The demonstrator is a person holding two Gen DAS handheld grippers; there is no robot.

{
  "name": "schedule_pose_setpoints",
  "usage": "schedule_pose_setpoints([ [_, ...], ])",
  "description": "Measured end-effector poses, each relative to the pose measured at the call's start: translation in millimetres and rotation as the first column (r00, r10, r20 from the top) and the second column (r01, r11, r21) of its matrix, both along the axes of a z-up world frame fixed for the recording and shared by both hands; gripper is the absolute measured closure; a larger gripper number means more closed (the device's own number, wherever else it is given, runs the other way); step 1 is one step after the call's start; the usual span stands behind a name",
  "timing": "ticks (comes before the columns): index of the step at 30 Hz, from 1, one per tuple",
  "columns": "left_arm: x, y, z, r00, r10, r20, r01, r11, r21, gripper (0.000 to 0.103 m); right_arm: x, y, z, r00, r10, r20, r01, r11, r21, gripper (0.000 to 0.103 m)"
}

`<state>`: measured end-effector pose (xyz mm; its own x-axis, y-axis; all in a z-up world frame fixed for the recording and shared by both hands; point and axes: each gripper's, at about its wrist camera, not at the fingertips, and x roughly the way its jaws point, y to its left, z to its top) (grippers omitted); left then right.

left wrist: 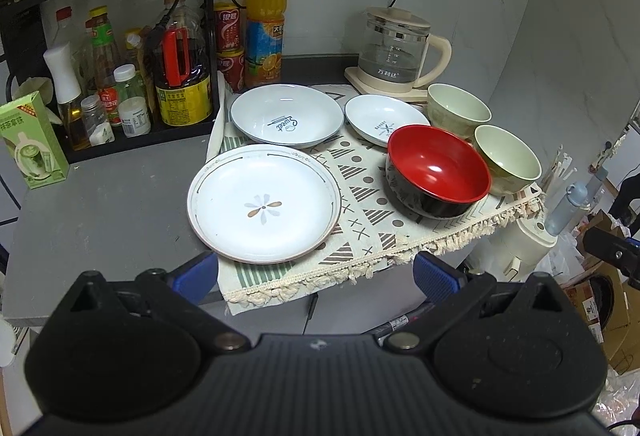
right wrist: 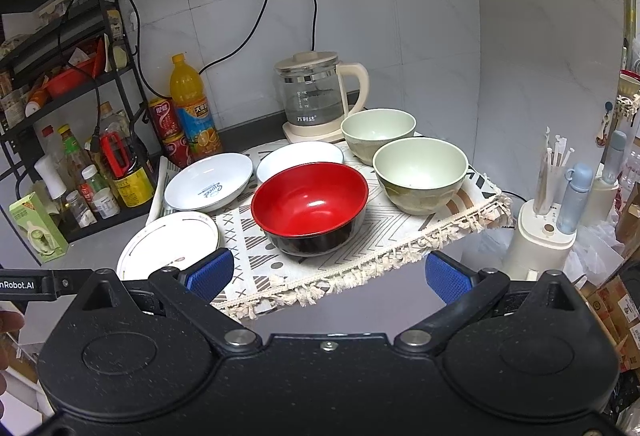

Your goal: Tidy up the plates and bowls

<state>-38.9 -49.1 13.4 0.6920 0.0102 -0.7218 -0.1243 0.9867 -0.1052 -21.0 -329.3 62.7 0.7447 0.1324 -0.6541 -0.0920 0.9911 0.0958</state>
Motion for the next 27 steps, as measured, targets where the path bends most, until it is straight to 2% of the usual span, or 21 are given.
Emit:
schedule_pose_setpoints([
  [27, -13, -3, 4, 1.0, 0.015, 0.004, -0.015, 1.0, 0.01, 0.0, -5, -5, -3, 1.0, 0.004, -0.01, -0.004, 1.0, 0.016, 0.0],
])
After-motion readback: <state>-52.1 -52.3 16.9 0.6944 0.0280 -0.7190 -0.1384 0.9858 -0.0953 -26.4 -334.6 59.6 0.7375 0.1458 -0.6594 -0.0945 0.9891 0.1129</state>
